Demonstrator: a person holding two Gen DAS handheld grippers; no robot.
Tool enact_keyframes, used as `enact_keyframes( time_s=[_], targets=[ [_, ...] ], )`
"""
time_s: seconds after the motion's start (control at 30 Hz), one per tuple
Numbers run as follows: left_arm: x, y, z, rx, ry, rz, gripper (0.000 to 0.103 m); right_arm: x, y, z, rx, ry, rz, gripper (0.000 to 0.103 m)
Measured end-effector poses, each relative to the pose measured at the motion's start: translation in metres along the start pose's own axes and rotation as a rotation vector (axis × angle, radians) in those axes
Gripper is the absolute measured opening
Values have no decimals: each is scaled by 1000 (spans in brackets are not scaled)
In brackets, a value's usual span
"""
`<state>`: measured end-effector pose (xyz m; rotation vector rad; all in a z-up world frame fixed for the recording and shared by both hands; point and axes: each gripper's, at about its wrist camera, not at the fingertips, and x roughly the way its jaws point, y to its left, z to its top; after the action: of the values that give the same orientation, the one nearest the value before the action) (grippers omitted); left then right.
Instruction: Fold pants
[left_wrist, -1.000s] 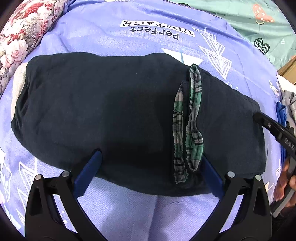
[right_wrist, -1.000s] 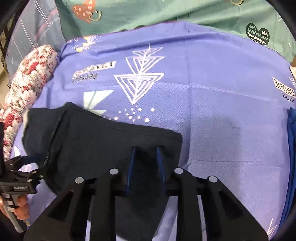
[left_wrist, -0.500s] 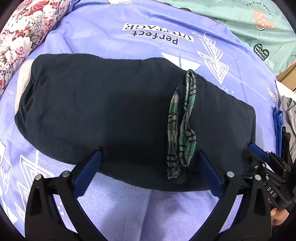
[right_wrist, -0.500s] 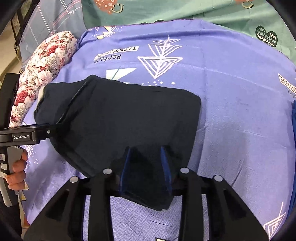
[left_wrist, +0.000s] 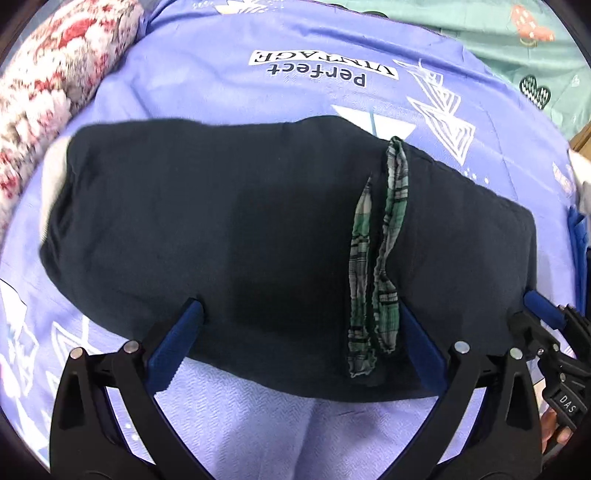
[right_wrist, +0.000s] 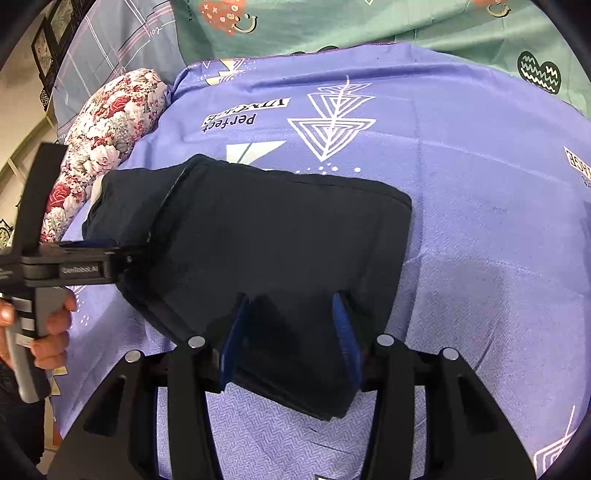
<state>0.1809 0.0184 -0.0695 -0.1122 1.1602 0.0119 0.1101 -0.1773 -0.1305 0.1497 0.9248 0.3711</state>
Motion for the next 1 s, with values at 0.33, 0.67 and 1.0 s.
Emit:
enact_keyframes(
  time_s=[0.33,0.67,1.0],
  targets=[
    [4,15,3,-41,13,-56,101,-6,-6,1,5,-16,-27,49],
    [-25,15,-5,-15,-18,-3,101,-5,-11,1,25,-33,-7,52],
    [-42,35,-18,-67,-34,38,101,-19,-6,2,42,-79,39,53]
  ],
)
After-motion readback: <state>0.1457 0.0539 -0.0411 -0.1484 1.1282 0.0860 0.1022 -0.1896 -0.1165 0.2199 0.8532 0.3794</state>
